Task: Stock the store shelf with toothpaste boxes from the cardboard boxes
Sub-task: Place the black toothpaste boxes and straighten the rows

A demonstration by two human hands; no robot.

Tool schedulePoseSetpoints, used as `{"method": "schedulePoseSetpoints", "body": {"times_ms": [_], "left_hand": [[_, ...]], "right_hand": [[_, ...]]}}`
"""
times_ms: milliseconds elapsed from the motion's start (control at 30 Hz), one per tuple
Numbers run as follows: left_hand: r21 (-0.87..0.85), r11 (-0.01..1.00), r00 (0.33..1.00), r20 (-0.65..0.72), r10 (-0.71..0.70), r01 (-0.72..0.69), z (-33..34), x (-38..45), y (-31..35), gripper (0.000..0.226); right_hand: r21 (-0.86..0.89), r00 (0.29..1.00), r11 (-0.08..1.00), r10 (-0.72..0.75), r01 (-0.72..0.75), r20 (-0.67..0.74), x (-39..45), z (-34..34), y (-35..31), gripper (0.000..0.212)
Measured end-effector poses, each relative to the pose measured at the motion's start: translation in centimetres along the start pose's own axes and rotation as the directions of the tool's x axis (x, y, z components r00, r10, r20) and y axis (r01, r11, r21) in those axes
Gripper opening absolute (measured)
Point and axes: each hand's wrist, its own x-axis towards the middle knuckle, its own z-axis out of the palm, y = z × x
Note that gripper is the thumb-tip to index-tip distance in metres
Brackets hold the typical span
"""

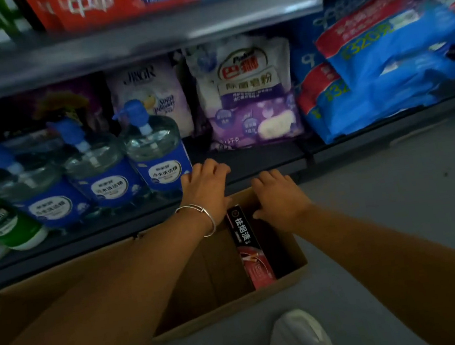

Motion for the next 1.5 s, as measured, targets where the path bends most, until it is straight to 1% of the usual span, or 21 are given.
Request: {"method": "schedulePoseSetpoints", "body": {"times_ms": [167,300,400,567,633,700,833,933,1033,1133,1233,1400,1500], "left_hand": [[0.024,1.0,0.997,0.076,-0.008,0.006,4.4,0.4,-0.9,0.059],[0.036,0.999,0.993,0.119,-0.005,0.0,7.0,0.6,-1.5,0.057],[0.027,1.0,0.988,0.155,-0.003,-0.002,8.7,0.7,-1.8,0.059],[-0.01,1.0,0.98,0.199,0.013,-0.012,10.8,0.5,-2.2,0.059],[-0.021,1.0,0.977,0.209,0.026,-0.022,11.4,0.5,-2.5,0.059],[-0.031,0.999,0.976,0.216,0.029,-0.023,11.9,0.5,-2.8,0.06],[-0.032,0.999,0.975,0.222,0.019,-0.012,12.7,0.6,-3.4,0.06],[-0.039,0.999,0.975,0.22,0.014,-0.006,13.1,0.6,-3.8,0.06],[-0.044,0.999,0.974,0.224,0.009,0.001,13.4,0.6,-3.9,0.062],[-0.042,0.999,0.975,0.224,-0.008,0.018,13.4,0.7,-3.9,0.065],[-0.043,0.998,0.975,0.219,-0.028,0.038,13.3,0.7,-3.7,0.062],[-0.046,0.998,0.975,0.222,-0.024,0.035,12.8,0.9,-3.4,0.055],[-0.041,0.999,0.971,0.237,-0.01,0.021,12.3,1.1,-3.0,0.053]], "right_hand": [[0.029,0.998,0.999,0.024,-0.026,0.055,1.3,4.3,-0.2,0.059],[0.1,0.994,0.993,0.057,-0.067,0.097,2.3,6.9,-0.4,0.057],[0.138,0.986,0.985,0.079,-0.1,0.149,3.0,8.6,-0.6,0.062],[0.281,0.934,0.917,0.196,-0.282,0.298,3.7,10.9,-1.8,0.083],[0.306,0.903,0.883,0.241,-0.356,0.355,3.9,11.7,-2.4,0.091],[0.32,0.872,0.847,0.288,-0.425,0.396,4.3,12.2,-2.8,0.094],[0.372,0.837,0.778,0.339,-0.507,0.43,4.7,12.8,-2.9,0.083],[0.397,0.826,0.755,0.333,-0.523,0.455,4.8,12.9,-3.1,0.071],[0.411,0.829,0.747,0.335,-0.523,0.447,4.8,12.9,-3.4,0.06],[0.426,0.821,0.72,0.366,-0.549,0.438,4.9,12.3,-3.5,0.06],[0.427,0.813,0.704,0.397,-0.567,0.426,4.8,11.5,-3.4,0.063],[0.47,0.831,0.69,0.397,-0.55,0.389,4.3,9.8,-2.4,0.051],[0.499,0.837,0.674,0.403,-0.545,0.37,3.9,8.6,-1.9,0.056]]}}
